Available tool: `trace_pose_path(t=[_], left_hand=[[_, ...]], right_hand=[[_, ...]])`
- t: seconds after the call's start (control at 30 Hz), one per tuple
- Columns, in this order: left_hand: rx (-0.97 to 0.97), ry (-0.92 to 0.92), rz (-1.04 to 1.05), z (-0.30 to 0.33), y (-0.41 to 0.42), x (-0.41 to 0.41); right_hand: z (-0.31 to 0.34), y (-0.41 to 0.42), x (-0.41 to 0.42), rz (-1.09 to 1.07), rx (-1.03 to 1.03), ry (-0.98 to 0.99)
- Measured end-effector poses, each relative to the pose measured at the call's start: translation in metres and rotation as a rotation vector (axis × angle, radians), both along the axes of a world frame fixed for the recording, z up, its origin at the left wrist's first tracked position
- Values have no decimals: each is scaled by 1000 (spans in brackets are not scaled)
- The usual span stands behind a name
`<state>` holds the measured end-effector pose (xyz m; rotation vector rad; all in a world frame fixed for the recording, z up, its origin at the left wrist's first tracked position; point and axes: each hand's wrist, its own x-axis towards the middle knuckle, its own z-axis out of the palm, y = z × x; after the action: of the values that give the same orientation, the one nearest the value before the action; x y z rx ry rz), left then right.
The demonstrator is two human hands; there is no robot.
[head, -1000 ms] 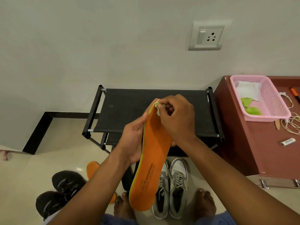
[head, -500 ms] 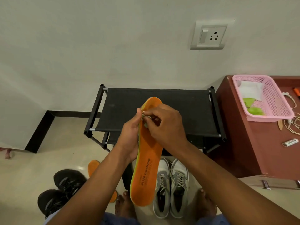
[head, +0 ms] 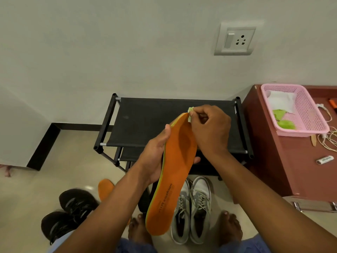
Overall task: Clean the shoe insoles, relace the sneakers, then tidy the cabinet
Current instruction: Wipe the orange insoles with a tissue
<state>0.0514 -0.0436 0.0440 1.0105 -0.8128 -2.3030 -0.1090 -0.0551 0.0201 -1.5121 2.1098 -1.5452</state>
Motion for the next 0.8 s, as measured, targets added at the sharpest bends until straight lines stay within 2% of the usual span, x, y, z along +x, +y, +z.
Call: trace_pose_path(t=[0.2,0.3,0.53,0.63,0.8], left_hand=[[-61,-46,20,-5,-4,2],[-82,-103,101,-10,-8,6],[-26,-89,276,-10,-18,19],[-42,-119,274,-10,-17,17],[-97,-200,147,-11,-13,10]], right_hand=[[-1,4,11,100,-4,-6],[-1,8,26,234,24,25],[-3,15,46,564,157,74],[-8,15,45,521,170,122],[-13,8,25,240,126,180]])
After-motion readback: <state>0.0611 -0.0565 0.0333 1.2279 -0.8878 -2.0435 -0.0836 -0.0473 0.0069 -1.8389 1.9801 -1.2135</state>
